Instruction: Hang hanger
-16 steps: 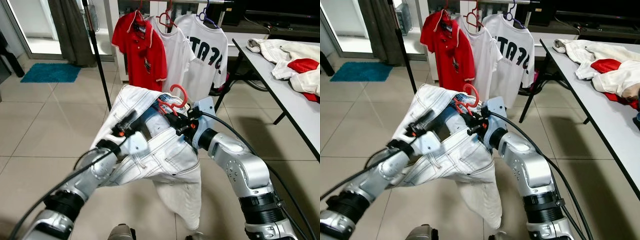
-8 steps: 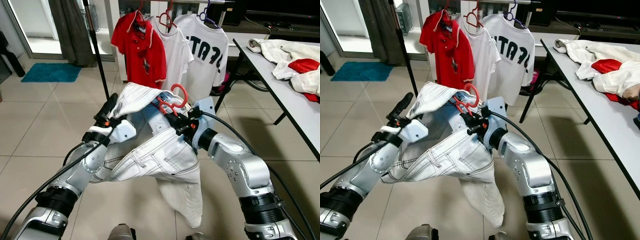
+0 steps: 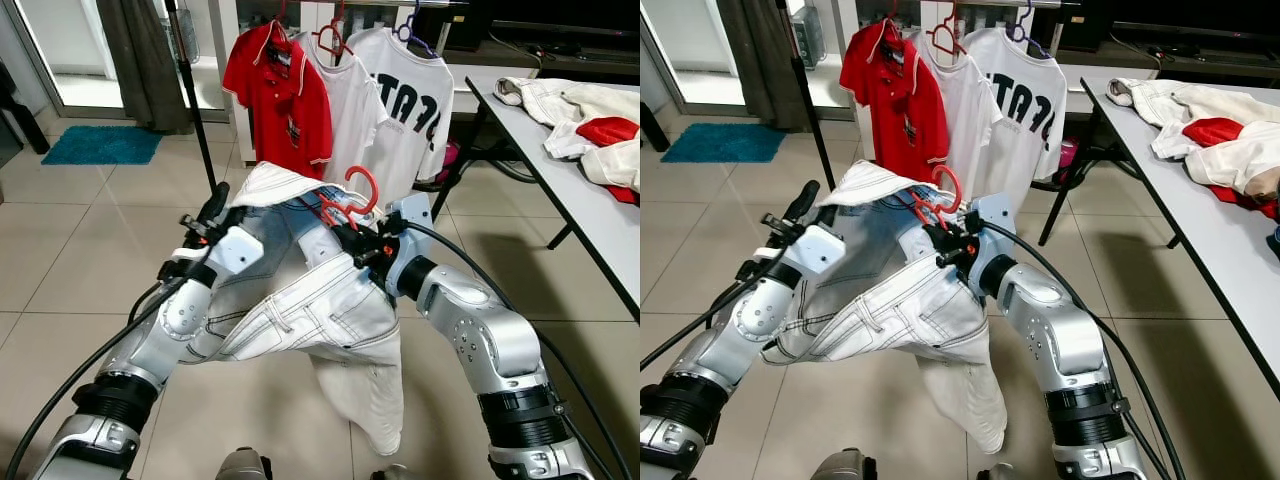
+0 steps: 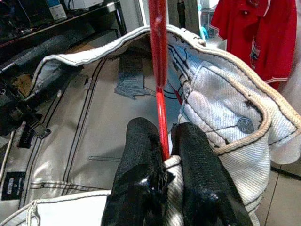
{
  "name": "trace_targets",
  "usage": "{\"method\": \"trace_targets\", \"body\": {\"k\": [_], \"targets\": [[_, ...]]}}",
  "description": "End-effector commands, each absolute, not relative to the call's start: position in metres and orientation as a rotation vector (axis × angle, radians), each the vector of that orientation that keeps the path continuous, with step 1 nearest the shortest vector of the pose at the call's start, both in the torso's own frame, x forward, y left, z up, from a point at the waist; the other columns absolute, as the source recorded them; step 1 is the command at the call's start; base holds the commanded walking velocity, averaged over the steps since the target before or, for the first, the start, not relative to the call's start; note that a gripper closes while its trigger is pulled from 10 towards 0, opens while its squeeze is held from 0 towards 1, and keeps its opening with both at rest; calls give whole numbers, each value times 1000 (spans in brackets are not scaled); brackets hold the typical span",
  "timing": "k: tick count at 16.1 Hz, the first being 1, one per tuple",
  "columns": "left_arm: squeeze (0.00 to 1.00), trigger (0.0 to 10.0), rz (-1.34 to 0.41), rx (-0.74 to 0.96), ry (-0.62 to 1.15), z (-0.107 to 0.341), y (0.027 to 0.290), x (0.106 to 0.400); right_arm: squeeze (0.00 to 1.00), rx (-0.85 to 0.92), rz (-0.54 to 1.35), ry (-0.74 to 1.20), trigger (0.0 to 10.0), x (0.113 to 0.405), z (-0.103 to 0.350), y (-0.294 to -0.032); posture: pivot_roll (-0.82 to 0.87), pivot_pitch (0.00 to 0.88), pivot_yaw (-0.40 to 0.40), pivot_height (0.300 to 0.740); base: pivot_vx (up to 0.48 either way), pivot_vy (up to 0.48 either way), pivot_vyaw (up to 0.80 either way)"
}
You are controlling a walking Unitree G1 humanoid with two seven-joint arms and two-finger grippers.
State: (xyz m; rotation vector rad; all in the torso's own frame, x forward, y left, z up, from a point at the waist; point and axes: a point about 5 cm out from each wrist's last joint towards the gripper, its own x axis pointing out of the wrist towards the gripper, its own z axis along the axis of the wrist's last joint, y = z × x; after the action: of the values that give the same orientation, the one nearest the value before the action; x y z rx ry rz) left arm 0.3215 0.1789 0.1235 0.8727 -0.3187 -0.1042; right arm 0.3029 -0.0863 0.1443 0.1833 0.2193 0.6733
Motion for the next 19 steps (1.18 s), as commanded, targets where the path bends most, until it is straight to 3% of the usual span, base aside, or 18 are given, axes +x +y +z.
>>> {"method": "trace_targets", "body": {"k": [1, 9, 11, 13, 15, 19], "targets": [[0, 0, -102, 839, -290, 122, 181, 323, 0, 198, 680, 130, 0, 305, 163, -88, -13, 0, -13, 705, 0, 0, 0], [0, 0, -110, 695, -226, 119, 189, 325, 0, 210, 665, 111, 0, 306, 166, -89, -12, 0, -8, 705, 0, 0, 0], [0, 0, -125, 660, -299, 131, 187, 323, 0, 215, 636, 95, 0, 309, 168, -92, -15, 0, -6, 705, 0, 0, 0], [0, 0, -132, 532, -504, 179, 190, 324, 0, 137, 552, 171, 0, 312, 154, -102, -10, 0, -14, 705, 0, 0, 0], [0, 0, -133, 475, -594, 212, 196, 329, 0, 105, 520, 216, 0, 312, 145, -107, -3, 0, -17, 705, 0, 0, 0], [0, 0, -155, 480, -626, 231, 203, 331, 0, 75, 486, 247, 0, 313, 141, -110, -6, 0, -13, 705, 0, 0, 0]]}}
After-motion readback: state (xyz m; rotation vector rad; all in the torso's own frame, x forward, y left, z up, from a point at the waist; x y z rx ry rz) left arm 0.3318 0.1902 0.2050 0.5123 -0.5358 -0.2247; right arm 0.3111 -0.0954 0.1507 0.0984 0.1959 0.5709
